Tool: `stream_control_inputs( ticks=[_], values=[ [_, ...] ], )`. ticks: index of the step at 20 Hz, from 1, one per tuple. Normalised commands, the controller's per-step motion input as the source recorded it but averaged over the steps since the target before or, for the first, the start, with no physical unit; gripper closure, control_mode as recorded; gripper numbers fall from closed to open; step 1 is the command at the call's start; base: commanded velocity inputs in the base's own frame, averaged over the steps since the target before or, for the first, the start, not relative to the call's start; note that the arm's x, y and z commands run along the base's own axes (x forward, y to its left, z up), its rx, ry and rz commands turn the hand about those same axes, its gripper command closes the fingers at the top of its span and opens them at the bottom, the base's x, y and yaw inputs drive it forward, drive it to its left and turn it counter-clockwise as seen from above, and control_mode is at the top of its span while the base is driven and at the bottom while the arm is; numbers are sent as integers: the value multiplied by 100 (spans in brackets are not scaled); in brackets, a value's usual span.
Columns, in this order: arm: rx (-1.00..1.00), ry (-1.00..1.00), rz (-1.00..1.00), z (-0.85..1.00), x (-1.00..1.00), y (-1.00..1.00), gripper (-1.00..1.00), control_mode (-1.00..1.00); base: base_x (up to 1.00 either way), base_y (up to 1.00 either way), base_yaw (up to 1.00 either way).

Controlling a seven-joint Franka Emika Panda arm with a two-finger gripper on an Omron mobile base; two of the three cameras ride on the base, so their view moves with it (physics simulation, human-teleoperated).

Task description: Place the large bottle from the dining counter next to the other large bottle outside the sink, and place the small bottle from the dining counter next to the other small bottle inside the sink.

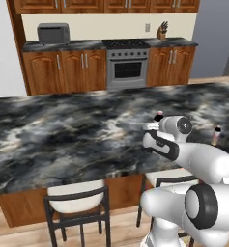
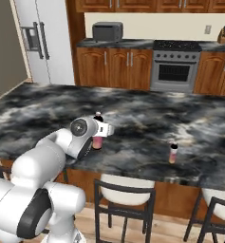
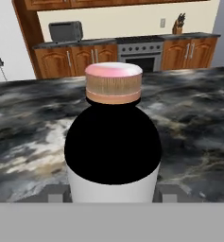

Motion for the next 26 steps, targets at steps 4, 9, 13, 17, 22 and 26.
stream_control_inputs(
  ticks=[4, 9, 13, 17, 22, 26],
  values=[
    [0, 0, 0, 0, 0, 0, 100, 100, -4, 88, 1],
    [0, 0, 0, 0, 0, 0, 100, 100, -19, 85, 2],
    [0, 0, 0, 0, 0, 0, 100, 100, -19, 83, 3],
    [0, 0, 0, 0, 0, 0, 100, 100, -10, 81, 2],
    [0, 0, 0, 0, 0, 0, 100, 100, -7, 82, 2],
    [0, 0, 0, 0, 0, 0, 100, 100, -6, 84, 1]
  ],
)
